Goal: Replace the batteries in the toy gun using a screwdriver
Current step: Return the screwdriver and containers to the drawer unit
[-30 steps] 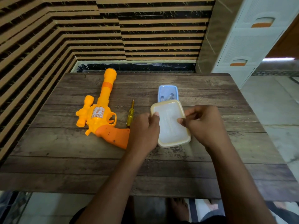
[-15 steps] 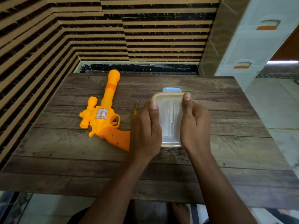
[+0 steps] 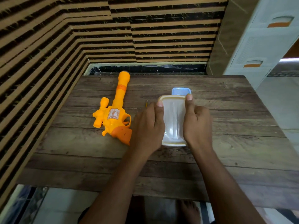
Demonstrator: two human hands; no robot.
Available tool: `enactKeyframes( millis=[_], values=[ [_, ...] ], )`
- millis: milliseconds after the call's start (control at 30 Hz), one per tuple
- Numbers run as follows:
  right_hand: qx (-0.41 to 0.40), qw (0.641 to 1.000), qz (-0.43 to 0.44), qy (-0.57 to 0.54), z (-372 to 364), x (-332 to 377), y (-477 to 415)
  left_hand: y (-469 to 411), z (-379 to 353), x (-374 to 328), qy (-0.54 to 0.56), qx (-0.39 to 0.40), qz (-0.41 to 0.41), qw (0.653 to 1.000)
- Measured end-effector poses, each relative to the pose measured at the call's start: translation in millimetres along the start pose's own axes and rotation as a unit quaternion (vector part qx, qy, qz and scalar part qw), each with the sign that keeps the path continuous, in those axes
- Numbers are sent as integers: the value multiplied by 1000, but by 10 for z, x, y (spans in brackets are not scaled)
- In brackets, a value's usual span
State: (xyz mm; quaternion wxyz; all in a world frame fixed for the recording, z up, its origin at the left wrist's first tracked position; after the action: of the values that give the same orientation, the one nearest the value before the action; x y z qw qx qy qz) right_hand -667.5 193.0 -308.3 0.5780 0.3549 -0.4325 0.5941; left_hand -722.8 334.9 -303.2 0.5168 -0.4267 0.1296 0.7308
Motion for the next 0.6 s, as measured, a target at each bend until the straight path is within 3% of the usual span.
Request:
enactKeyframes(
  millis=[167,300,433,600],
  values=[
    [-45,998,-10,31,-1,-99,-4,-268,114,-42,-269,-18,-50,962],
    [-60,998,-32,6,121,-170,-50,-470,10,-68,-410,104,20,906],
    [-68,997,-38,-5,240,-158,-89,-538,-54,-51,-432,164,51,885],
    [-64,997,-24,-22,305,-169,-127,-542,-15,-10,-353,154,70,920]
  ],
)
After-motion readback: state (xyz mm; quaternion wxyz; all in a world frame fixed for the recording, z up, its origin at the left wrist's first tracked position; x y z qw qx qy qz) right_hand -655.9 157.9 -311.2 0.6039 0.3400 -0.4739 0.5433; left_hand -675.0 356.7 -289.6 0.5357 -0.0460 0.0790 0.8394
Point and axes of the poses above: each hand's wrist, its own y-axis away from the middle knuckle, its own z-axis out of the back of the hand, x = y × z, the point moved 5 cm from there along -y, towards the middle knuckle
